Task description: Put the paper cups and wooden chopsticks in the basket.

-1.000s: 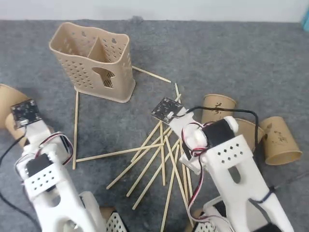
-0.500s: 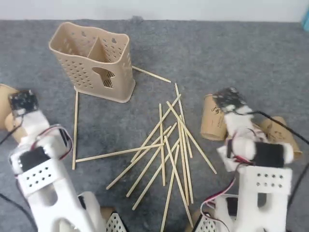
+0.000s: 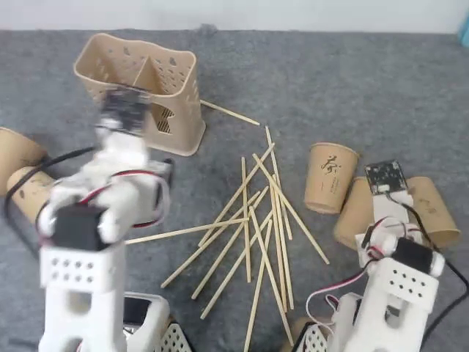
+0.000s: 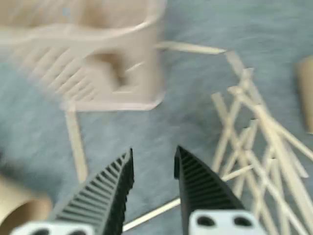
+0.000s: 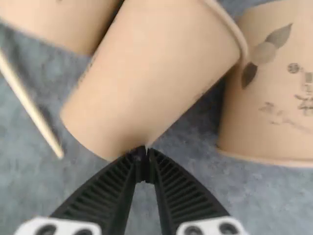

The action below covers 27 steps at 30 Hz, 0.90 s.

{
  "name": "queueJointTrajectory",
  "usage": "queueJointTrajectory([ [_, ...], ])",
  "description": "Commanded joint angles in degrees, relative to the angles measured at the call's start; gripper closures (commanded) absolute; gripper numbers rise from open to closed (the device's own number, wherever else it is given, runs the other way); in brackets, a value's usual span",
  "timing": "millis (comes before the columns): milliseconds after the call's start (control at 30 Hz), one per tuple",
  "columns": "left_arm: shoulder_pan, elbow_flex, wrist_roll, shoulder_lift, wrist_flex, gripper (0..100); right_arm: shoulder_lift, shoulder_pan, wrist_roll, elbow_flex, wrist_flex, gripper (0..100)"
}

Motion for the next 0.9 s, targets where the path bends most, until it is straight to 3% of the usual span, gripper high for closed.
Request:
queueJointTrajectory([
  [0,8.97,-5.23,0.62,9.67,-2.11,87,-0.04,0.13,-4.75,4.75,-7.78,98.3],
  [300,13.19,-23.96,1.93,37.45,-7.38,86,-0.22,-1.80,-5.54,7.65,-9.80,98.3],
  [700,15.03,-59.65,26.81,76.84,-8.62,86,-0.40,-1.71,-5.45,7.82,-9.80,98.3],
  [867,14.59,-77.49,32.09,92.66,-8.53,86,-0.48,-1.71,-5.45,7.91,-9.80,98.3],
])
